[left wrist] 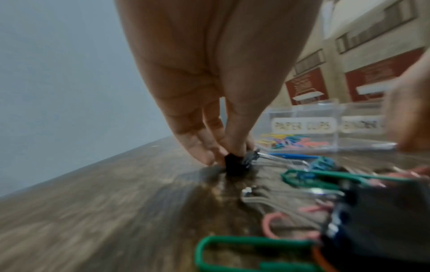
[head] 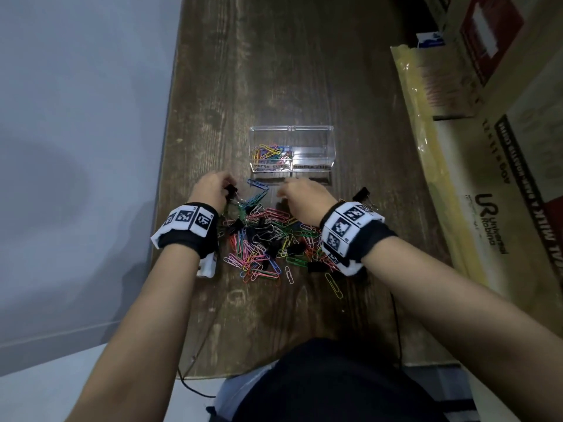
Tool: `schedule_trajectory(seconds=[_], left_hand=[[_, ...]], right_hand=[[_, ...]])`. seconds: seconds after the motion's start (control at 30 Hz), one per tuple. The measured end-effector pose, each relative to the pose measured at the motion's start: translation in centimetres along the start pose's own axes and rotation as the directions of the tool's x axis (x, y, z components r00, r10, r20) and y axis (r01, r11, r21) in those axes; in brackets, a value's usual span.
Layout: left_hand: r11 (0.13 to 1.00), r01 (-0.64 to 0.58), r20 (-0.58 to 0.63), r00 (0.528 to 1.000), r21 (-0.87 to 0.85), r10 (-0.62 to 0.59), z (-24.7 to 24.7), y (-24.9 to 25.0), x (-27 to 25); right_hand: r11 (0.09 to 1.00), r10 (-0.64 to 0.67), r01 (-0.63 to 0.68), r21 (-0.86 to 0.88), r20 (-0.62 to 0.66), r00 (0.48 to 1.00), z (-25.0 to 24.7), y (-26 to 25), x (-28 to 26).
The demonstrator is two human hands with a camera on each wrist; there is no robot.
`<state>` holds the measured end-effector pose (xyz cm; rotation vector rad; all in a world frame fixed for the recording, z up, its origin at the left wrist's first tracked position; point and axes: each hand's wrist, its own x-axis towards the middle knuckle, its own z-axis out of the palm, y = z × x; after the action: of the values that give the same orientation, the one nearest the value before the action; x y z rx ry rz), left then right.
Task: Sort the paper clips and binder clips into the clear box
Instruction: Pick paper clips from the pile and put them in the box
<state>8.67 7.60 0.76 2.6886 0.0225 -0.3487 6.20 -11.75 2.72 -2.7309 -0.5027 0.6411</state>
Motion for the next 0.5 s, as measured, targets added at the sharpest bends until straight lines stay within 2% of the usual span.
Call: schedule_trajectory(seconds=[0.07, 0.2, 0.27, 0.33, 0.4, 0.5], left_hand=[[0.997, 0.07, -0.036, 0.997, -0.042, -0.071, -0.6, -0.7, -0.1], [0.992, 0.127, -0.052, 0.99, -0.017, -0.128, -0.9, -1.8, 0.2], [0.99, 0.144, -0.044, 0.989, -0.004, -0.144, -0.6, -1.9, 0.1], [0.995, 0.094, -0.072, 0.993, 0.023, -0.092, -0.2, -1.5, -0.2], [0.995, -0.024, -0.081, 0.996, 0.097, 0.032, 0.2, -0.6, -0.9], [0.965, -0.206, 0.052, 0.978, 0.164, 0.2, 0.8, 1.7, -2.1]], right_hand=[[0.996, -0.079, 0.078, -0.041, -0.005, 0.997, -0.2, -1.4, 1.6], [0.973, -0.147, 0.168, -0.159, 0.138, 0.979, 0.4, -2.6, 3.2], [0.949, -0.175, 0.211, -0.232, 0.167, 0.97, 0.8, -2.2, 2.6], [0.942, -0.191, 0.226, -0.247, 0.158, 0.969, 1.0, -1.1, 1.2], [0.952, -0.173, 0.204, -0.226, 0.152, 0.973, 1.1, 0.3, -0.4], [0.968, -0.151, 0.178, -0.176, 0.155, 0.976, 1.0, 2.3, -2.7]])
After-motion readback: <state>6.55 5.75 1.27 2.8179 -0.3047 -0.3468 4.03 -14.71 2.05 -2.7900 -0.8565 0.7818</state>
